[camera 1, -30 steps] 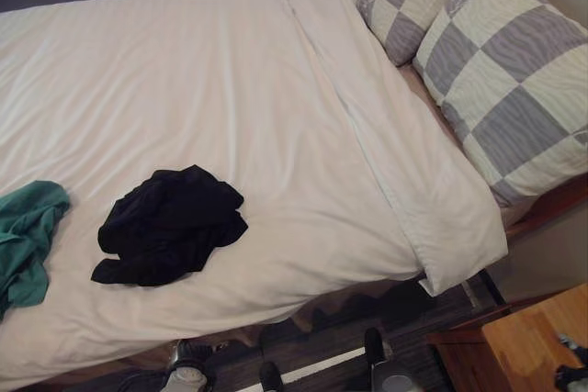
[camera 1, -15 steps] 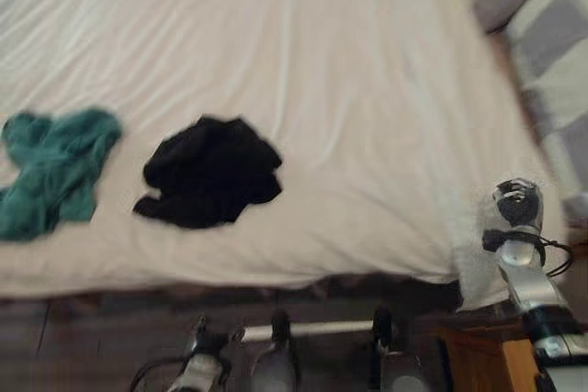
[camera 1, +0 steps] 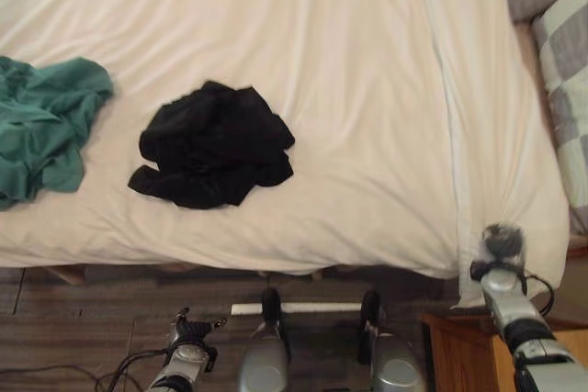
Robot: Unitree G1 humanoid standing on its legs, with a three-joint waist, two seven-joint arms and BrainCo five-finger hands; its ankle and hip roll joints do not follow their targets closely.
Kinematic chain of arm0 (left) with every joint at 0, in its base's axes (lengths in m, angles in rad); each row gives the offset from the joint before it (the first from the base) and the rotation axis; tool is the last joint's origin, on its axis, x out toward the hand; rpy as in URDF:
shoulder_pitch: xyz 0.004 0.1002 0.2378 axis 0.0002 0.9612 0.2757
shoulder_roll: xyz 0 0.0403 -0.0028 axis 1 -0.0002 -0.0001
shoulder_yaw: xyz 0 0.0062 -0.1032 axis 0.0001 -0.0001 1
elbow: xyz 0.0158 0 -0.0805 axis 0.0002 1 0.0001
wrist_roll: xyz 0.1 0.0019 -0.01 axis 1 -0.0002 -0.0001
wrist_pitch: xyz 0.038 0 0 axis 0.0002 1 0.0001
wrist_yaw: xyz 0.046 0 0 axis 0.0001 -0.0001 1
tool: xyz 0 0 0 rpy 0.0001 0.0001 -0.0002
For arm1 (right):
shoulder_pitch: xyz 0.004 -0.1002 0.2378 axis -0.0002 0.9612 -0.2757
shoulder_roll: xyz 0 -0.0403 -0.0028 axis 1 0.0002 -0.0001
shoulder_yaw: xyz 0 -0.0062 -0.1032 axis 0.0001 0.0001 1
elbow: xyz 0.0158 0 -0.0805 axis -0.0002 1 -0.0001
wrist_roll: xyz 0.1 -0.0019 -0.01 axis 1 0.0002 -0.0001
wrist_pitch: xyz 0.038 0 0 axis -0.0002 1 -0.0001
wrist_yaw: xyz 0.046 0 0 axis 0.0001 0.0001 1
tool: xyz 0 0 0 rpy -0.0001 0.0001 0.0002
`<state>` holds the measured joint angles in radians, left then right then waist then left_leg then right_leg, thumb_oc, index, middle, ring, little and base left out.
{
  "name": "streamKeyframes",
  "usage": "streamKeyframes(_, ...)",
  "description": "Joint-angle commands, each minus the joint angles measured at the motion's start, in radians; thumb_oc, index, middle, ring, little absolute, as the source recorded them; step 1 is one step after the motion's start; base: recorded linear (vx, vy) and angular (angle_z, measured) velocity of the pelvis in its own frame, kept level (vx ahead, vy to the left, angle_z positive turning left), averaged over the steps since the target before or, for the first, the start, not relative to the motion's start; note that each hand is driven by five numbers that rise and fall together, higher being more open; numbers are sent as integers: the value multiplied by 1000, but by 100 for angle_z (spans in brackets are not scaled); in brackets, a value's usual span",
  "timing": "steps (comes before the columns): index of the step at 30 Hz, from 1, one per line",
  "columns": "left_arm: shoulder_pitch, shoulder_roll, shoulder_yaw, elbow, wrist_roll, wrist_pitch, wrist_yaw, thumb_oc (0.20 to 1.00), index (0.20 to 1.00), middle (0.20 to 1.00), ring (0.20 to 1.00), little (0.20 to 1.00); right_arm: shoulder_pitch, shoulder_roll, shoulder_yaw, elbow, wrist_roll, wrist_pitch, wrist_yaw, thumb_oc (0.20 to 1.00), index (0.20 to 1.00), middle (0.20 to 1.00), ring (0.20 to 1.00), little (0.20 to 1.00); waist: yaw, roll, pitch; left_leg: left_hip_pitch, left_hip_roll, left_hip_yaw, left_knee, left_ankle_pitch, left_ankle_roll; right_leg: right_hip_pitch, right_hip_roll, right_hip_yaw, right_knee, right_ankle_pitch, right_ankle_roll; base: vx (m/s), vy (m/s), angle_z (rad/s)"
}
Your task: Tidy up the quilt and then pick up the clothes from the bed and put them into the laundry hamper.
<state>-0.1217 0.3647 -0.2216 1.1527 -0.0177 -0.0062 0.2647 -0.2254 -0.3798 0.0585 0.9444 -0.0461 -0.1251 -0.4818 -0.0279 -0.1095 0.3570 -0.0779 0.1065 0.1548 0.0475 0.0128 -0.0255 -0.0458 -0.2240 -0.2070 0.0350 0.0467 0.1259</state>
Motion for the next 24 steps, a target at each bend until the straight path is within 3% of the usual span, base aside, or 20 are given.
streamKeyframes(1, 6, -17, 2, 51, 102, -7, -2, 1000, 1000, 1000, 1000, 1000, 294, 119, 121, 224, -99, 151, 146, 200, 200, 200, 200, 200, -40, 17, -41, -48, 48, -28, 43, -60, -67, -72, -76, 47, 44, 4, 94, 7, 48, 4)
streamKeyframes(2, 14, -22, -5, 42, 111, -6, -4, 1000, 1000, 1000, 1000, 1000, 309, 139, 127, 244, -104, 155, 159, 360, 360, 360, 360, 360, -39, 19, -51, -26, 45, -22, 3, -43, -67, -67, -76, 38, 43, 18, 101, -29, 64, 5)
streamKeyframes(3, 3, -27, -13, 41, 102, -9, -4, 1000, 1000, 1000, 1000, 1000, 304, 168, 137, 275, -96, 158, 166, 950, 950, 950, 950, 950, -37, 32, -59, 4, 51, -9, -45, -22, -62, -71, -63, 17, 81, -4, 103, -32, 62, 5)
streamKeyframes(4, 2, -27, -13, 41, 102, -9, -4, 1000, 1000, 1000, 1000, 1000, 303, 168, 137, 276, -95, 157, 166, 1000, 1000, 1000, 1000, 1000, -36, 32, -58, 6, 51, -8, -48, -21, -62, -72, -63, 18, 83, -6, 103, -47, 66, -2)
streamKeyframes(8, -3, -32, -24, 48, 93, -10, 4, 1000, 1000, 1000, 1000, 1000, 258, 187, 186, 311, -103, 157, 176, 1000, 1000, 1000, 1000, 1000, -28, 60, -57, 24, 41, 21, -64, 0, -40, -67, 44, 18, 207, -98, 83, -69, 85, -2)
streamKeyframes(9, -4, -50, -16, 70, 92, -2, 5, 1000, 1000, 1000, 1000, 1000, 240, 196, 199, 309, -105, 162, 177, 1000, 1000, 1000, 1000, 1000, -16, 58, -74, 29, 18, 19, -55, -3, -37, -27, 69, -4, 163, -128, 51, 30, 21, -30)
streamKeyframes(12, 7, -71, 4, 89, 84, -3, 11, 1000, 1000, 1000, 1000, 1000, 204, 177, 209, 309, -104, 160, 172, 1000, 1000, 1000, 1000, 1000, -8, 63, -93, 35, -2, 27, -39, -18, -31, 18, 74, 6, 47, -117, 31, 106, -6, -48)
streamKeyframes(16, 26, -106, 21, 100, 47, -12, 16, 1000, 1000, 1000, 1000, 1000, 175, 133, 209, 294, -112, 156, 157, 1000, 1000, 1000, 1000, 1000, 3, 73, -87, -15, -26, 36, 105, -50, -46, 69, 40, -2, -45, -101, 21, -22, 47, -10)
streamKeyframes(17, 18, -123, 31, 96, 19, -17, 19, 1000, 1000, 1000, 1000, 1000, 137, 101, 208, 291, -112, 158, 149, 1000, 1000, 1000, 1000, 1000, 10, 86, -77, -77, -15, 16, 205, -32, -92, 91, 25, -8, -76, -104, 14, -118, 202, 4)
streamKeyframes(18, 19, -127, 32, 97, 20, -17, 22, 1000, 1000, 1000, 1000, 1000, 130, 97, 205, 286, -109, 159, 145, 1000, 1000, 1000, 1000, 1000, 11, 91, -77, -81, 6, 10, 206, -20, -106, 90, 16, -8, -79, -103, 16, -114, 272, 9)
streamKeyframes(20, 26, -140, 30, 100, 28, -14, 34, 1000, 1000, 1000, 1000, 1000, 131, 95, 199, 258, -95, 157, 142, 1000, 1000, 1000, 1000, 1000, 8, 89, -86, -52, 74, 5, 159, -25, -114, 82, -15, -7, -72, -87, 29, -76, 366, 17)
streamKeyframes(22, 38, -142, 34, 110, 31, -16, 56, 1000, 1000, 1000, 1000, 1000, 152, 89, 202, 196, -104, 153, 149, 1000, 1000, 1000, 1000, 1000, 0, 83, -114, 5, 215, -55, 40, 36, -146, 52, -93, 1, -58, -46, 72, -65, 516, 9)
streamKeyframes(23, 40, -143, 34, 111, 31, -16, 57, 1000, 1000, 1000, 1000, 1000, 155, 88, 202, 194, -104, 154, 150, 1000, 1000, 1000, 1000, 1000, -1, 85, -113, 13, 217, -55, 31, 39, -148, 57, -91, -1, -58, -49, 72, -47, 362, 1)
streamKeyframes(24, 41, -144, 40, 113, 30, -19, 60, 1000, 1000, 1000, 1000, 1000, 172, 85, 197, 182, -108, 153, 156, 1000, 1000, 1000, 1000, 1000, -9, 87, -124, 29, 267, -65, -8, 70, -161, 48, -116, -4, -54, -44, 88, -56, 381, -4)
